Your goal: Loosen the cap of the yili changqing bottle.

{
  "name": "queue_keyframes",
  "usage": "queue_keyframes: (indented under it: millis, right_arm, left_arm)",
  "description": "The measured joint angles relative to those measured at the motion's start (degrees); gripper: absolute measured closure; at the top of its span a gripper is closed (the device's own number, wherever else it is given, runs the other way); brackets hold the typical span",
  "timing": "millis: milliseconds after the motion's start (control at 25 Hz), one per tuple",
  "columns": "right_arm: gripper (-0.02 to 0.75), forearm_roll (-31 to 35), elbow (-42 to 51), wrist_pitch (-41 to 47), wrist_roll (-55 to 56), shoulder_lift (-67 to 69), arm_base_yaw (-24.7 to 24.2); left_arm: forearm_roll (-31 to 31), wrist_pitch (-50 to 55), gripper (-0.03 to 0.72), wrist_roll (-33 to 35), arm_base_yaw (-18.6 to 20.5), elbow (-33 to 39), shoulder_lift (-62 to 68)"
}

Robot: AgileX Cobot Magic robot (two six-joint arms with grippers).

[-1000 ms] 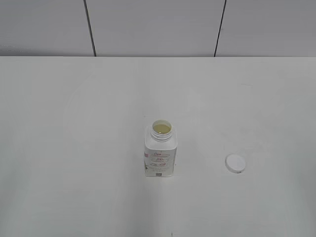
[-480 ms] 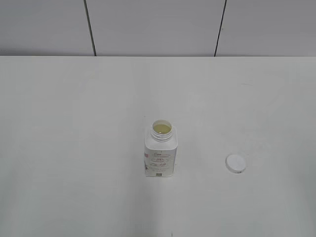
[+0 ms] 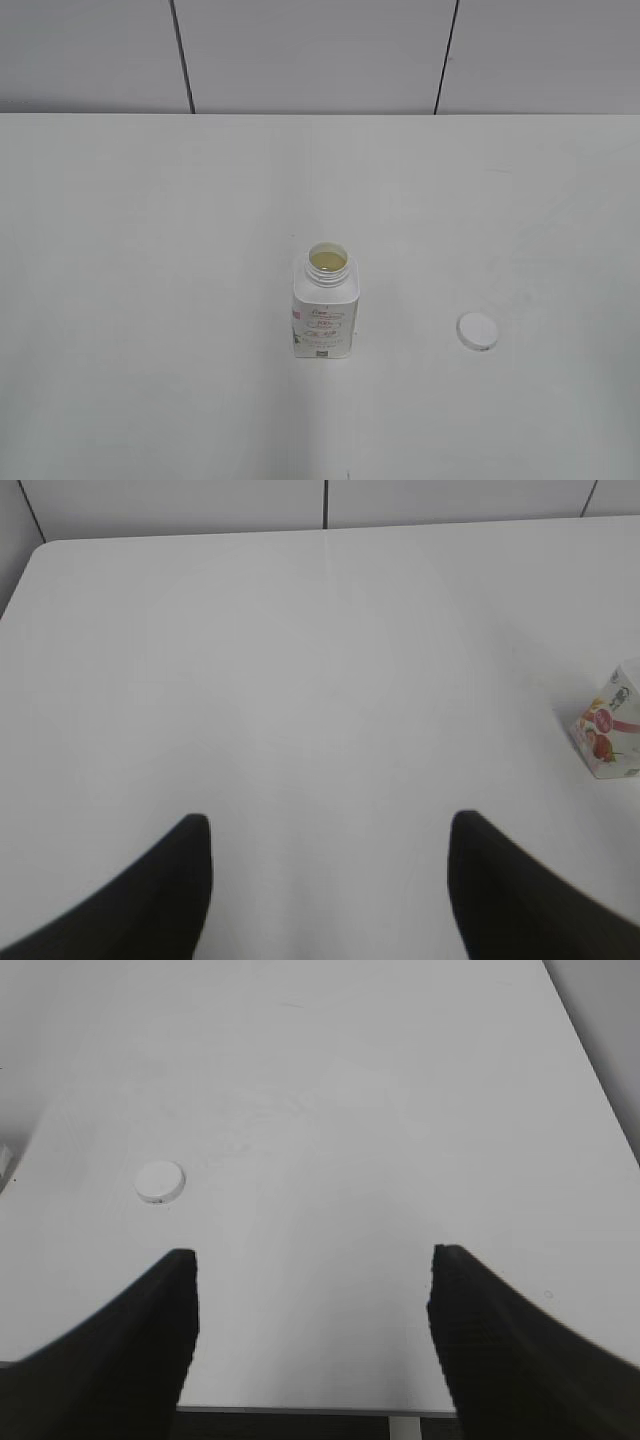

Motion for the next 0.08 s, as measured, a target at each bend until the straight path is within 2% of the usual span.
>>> queue_keyframes:
  millis: [80]
  right_arm:
    - [0.171,0.00,0.00,0.00,0.00,0.00,0.00]
  left_arm:
    - [0.00,0.00,0.228,0.00,0.00,0.00,0.00]
